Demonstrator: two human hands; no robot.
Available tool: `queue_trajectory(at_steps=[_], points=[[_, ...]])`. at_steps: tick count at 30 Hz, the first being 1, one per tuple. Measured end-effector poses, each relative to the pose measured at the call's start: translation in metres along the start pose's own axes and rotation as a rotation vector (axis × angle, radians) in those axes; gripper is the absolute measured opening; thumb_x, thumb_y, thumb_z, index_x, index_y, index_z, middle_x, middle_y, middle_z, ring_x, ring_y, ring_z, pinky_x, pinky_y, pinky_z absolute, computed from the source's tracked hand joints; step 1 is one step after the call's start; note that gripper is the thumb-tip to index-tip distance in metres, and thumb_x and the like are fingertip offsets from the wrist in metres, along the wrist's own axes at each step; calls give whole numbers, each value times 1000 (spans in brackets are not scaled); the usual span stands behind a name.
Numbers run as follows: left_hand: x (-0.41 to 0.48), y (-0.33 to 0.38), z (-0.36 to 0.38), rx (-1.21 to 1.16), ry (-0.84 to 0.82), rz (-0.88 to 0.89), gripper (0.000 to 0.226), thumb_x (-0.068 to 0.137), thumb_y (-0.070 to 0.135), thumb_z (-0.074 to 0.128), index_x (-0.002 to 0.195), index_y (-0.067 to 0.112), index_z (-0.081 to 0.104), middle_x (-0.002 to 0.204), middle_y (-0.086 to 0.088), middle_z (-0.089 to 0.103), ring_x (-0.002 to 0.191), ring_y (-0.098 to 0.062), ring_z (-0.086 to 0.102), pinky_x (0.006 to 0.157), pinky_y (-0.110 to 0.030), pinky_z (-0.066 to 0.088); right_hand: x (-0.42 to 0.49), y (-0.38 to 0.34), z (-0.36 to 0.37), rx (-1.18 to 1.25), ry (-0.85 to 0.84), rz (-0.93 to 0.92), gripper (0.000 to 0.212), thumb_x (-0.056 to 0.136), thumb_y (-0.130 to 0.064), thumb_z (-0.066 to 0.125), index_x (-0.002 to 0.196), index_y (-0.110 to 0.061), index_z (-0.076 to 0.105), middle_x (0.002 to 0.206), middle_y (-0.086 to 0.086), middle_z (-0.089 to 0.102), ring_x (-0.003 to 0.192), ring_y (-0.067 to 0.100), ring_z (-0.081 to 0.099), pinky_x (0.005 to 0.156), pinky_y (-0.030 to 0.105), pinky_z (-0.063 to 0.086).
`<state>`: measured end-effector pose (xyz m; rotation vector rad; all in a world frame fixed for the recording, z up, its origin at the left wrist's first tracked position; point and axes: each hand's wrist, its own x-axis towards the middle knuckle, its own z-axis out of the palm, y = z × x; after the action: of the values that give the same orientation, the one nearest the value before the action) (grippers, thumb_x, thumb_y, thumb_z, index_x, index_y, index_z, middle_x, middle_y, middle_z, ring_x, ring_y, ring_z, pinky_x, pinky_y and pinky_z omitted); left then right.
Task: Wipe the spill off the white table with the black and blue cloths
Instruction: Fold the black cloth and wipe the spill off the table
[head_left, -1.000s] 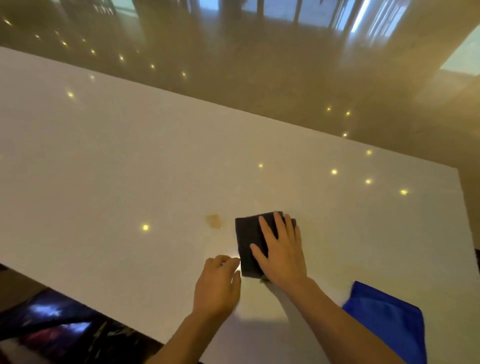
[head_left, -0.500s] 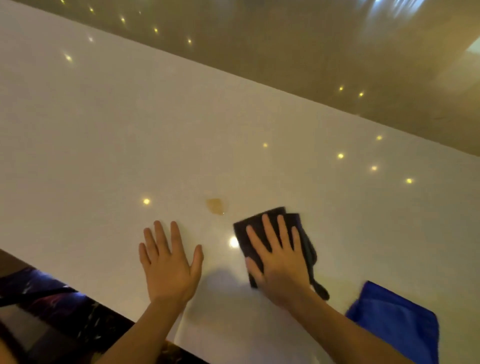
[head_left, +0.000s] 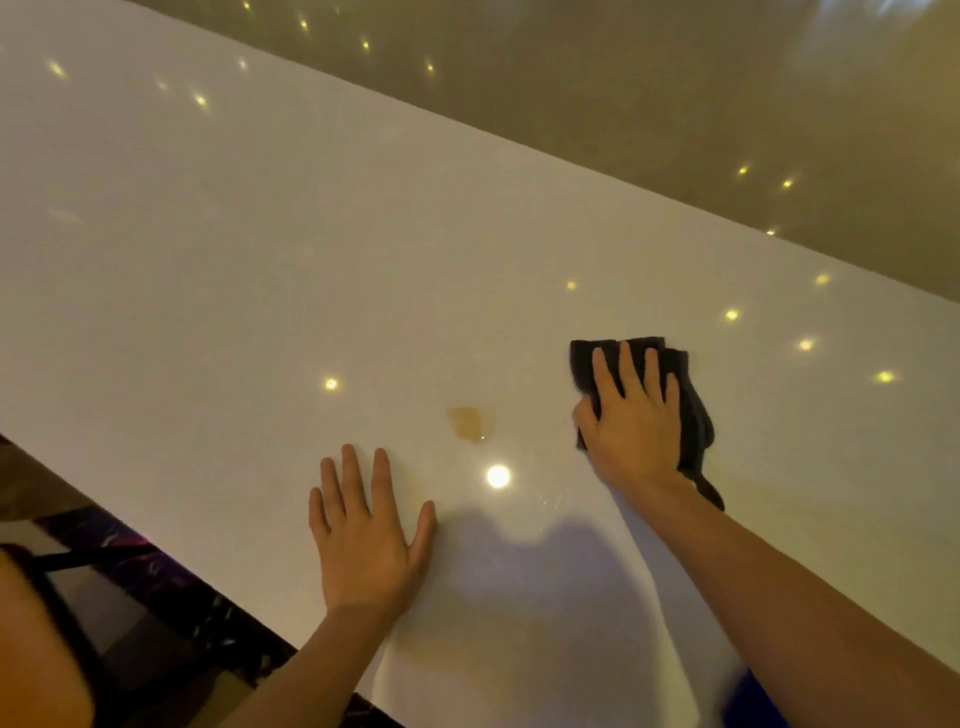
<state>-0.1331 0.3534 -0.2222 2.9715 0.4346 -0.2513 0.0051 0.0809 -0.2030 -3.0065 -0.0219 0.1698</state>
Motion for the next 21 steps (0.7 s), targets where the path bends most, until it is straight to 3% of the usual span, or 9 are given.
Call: queue_trajectory(at_steps=[3,5,8,10,12,14,18,20,21], points=[[0,0,-1,-4,2,-6,81,91,70,17,156,22,12,166,-15,9,153,-36,-2,123,-52,4,-3,-3,-7,129,57,-67,64,97,-33,24,141,-2,57,146,27,55,140,49,45,117,63,33],[0,0,-1,-6,3,-7,81,92,70,17,156,22,12,166,-15,9,153,-35,-3,122,-51,5,-7,-13,-8,235,112,-48,51,102,-25,35,137,1,61,140,28,60,136,47,51,115,61,38],[0,0,-1,-15,-7,-15,82,91,72,18,157,23,9,167,-13,4,153,-32,-9,123,-51,2,-8,-55,-12,616,102,118,37,104,-14,49,138,-9,62,123,24,71,112,41,68,100,47,53],[0,1,-2,-12,-12,-23,83,90,73,16,157,24,7,167,-10,0,153,-31,-12,123,-49,-2,-1,-89,-12,840,-16,139,40,106,-18,44,143,-19,58,130,18,69,117,36,65,102,37,48],[0,1,-2,-26,-3,-33,84,90,75,16,157,26,6,167,-8,-2,153,-29,-13,123,-47,-5,2,-115,-1,675,-98,-121,46,107,-21,35,151,-27,47,154,7,52,145,28,42,121,33,25],[1,0,-1,-68,14,-44,82,90,74,16,157,27,6,167,-6,-3,153,-26,-13,123,-45,-6,-3,-126,15,273,-103,-379,52,105,-31,24,155,-31,38,165,-2,37,156,30,19,127,49,6],[1,-1,-4,-109,19,-23,74,95,63,11,157,23,12,166,-6,-1,153,-26,-11,124,-49,2,-4,-101,21,-25,-132,-781,60,102,-52,29,159,-36,27,168,4,28,155,41,19,123,66,10],[1,-1,-5,-108,12,-15,72,95,59,15,157,22,14,167,-8,1,153,-27,-12,124,-49,2,32,-85,19,-85,-78,-738,63,102,-56,29,161,-37,20,171,4,22,156,39,12,123,66,9],[1,-1,-5,-110,11,-11,71,95,57,18,157,22,16,167,-9,4,153,-27,-12,124,-49,2,55,-81,13,-102,-47,-586,63,103,-56,27,162,-36,17,172,5,18,157,39,9,123,66,8]])
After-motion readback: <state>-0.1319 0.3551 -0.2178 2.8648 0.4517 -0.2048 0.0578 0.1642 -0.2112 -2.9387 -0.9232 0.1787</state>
